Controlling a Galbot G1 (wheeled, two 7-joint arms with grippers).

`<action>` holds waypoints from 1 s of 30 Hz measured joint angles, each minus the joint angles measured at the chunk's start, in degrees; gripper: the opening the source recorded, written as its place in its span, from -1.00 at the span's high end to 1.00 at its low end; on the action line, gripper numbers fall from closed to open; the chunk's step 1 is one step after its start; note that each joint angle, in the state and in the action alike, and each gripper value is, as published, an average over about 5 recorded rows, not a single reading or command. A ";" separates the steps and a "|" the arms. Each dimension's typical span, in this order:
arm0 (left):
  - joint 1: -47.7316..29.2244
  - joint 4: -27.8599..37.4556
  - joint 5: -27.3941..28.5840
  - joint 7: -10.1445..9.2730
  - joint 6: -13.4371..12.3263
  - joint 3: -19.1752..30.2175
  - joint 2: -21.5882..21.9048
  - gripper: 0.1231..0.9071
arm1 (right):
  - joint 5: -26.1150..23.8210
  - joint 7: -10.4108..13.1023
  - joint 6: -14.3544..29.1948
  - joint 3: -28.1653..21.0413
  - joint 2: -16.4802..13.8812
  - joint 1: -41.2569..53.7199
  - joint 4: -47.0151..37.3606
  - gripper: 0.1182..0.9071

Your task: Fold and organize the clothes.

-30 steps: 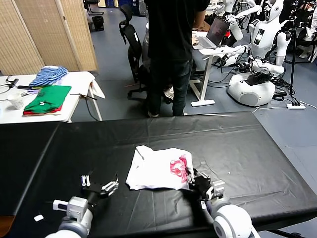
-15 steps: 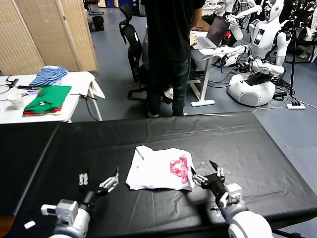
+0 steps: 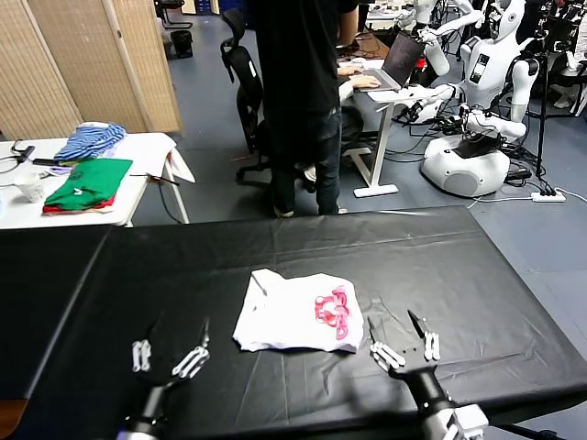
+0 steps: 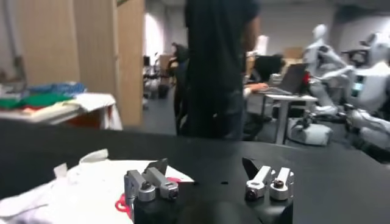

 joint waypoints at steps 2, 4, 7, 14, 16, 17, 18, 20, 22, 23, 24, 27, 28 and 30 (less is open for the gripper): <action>0.12 -0.33 -0.48 -0.12 -0.74 0.32 -0.47 -1.00 | -0.03 -0.01 0.07 -0.15 0.23 -0.14 0.19 -1.00; 0.14 -0.45 -0.65 0.08 -1.65 0.49 -0.76 -1.00 | -0.22 -0.04 0.11 -0.34 0.45 -0.29 0.23 -1.00; -0.04 -0.20 -0.83 0.30 -2.83 0.62 -1.00 -1.00 | -0.86 -0.09 0.15 -0.62 0.82 -0.46 0.01 -1.00; -0.66 0.79 0.88 -0.59 -4.69 1.49 -1.04 -1.00 | -2.48 -0.03 0.13 -1.00 1.58 -0.71 -0.30 -1.00; -0.71 1.00 1.15 -0.38 -5.33 1.71 -1.09 -1.00 | -2.96 -0.01 0.06 -1.17 1.75 -0.84 -0.38 -1.00; -0.71 1.05 1.27 -0.10 -5.65 1.77 -1.14 -1.00 | -3.12 0.00 0.02 -1.26 1.83 -0.90 -0.43 -1.00; -0.71 1.10 1.38 0.19 -5.92 1.79 -1.19 -1.00 | -3.24 0.02 -0.02 -1.34 1.88 -0.96 -0.49 -1.00; -0.71 1.12 1.44 0.59 -6.13 1.79 -1.30 -1.00 | -3.44 0.09 -0.06 -1.46 1.95 -1.07 -0.59 -1.00; -0.72 1.08 1.11 0.59 -5.84 1.78 -1.37 -1.00 | -3.54 0.15 -0.09 -1.47 1.98 -1.18 -0.63 -1.00; -0.72 1.06 0.97 0.53 -5.67 1.78 -1.40 -1.00 | -3.57 0.18 -0.12 -1.45 2.01 -1.22 -0.64 -1.00; -0.71 1.03 0.90 0.49 -5.55 1.77 -1.42 -1.00 | -3.58 0.23 -0.14 -1.43 2.03 -1.26 -0.66 -1.00; -0.65 0.90 0.98 0.44 -5.19 1.75 -1.44 -1.00 | -3.68 0.49 -0.20 -1.39 2.04 -1.47 -0.84 -1.00; -0.60 0.84 1.07 0.43 -5.05 1.77 -1.44 -1.00 | -3.72 0.60 -0.22 -1.40 2.00 -1.62 -0.91 -1.00; -0.47 0.76 1.39 0.43 -4.81 1.88 -1.50 -1.00 | -3.77 0.76 -0.25 -1.47 1.89 -2.01 -1.01 -1.00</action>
